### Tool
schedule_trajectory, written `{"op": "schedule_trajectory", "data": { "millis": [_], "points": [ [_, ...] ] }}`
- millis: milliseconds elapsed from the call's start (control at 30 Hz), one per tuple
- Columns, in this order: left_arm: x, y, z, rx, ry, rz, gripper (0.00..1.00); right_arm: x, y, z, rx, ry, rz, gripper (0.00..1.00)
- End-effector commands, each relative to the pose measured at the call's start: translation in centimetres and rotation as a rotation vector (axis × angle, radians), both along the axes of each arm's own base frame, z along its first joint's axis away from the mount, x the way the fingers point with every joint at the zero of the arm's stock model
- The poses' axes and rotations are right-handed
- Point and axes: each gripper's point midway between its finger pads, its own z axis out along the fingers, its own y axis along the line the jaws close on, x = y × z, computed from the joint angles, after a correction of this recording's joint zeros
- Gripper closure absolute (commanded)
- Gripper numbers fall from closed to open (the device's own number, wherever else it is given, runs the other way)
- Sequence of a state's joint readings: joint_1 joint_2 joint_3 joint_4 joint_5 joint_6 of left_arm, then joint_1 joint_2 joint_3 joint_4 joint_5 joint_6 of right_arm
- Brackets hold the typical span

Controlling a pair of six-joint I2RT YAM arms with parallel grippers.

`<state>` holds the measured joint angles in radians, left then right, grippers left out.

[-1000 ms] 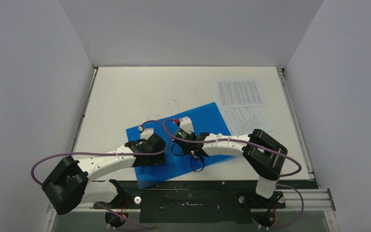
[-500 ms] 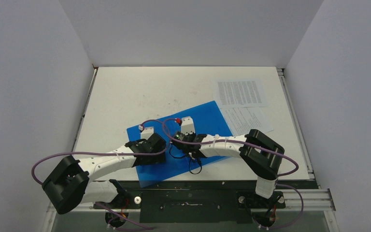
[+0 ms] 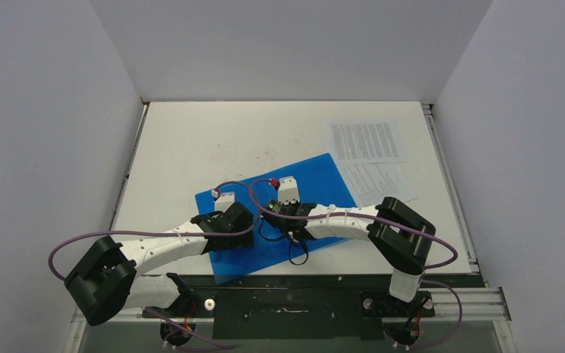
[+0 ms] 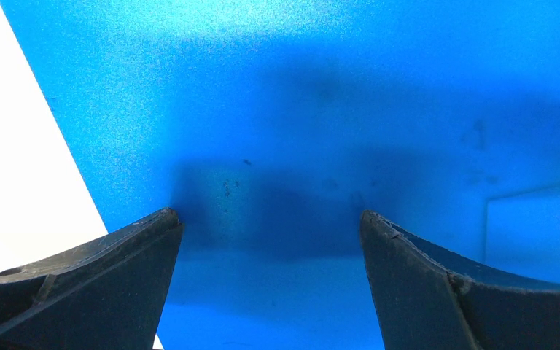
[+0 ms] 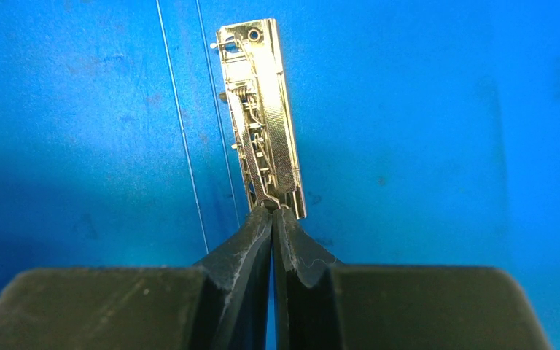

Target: Put the files into the folder

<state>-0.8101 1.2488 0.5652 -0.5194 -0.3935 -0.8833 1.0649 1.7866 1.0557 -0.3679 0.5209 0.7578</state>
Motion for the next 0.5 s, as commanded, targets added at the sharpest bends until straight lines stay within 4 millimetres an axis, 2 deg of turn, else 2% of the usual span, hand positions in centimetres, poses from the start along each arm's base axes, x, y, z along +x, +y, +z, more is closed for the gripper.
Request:
{"op": "schedule_trajectory", "data": {
  "millis": [0,300,467],
  "points": [
    [-2.9,1.1,-2.6,0.02,0.124,0.012,0.09,0.0,-3.7,0.1,-0.117,0.024,-0.041,0.95],
    [-2.8,0.9,-2.5,0.014,0.12,0.003,0.09,1.2,-0.9,2.2,0.021,0.006,-0.023,0.95],
    [-2.6,0.7,-2.4,0.01,0.12,-0.002,0.09,2.2,0.7,4.5,0.125,-0.018,-0.014,0.95]
  ]
}}
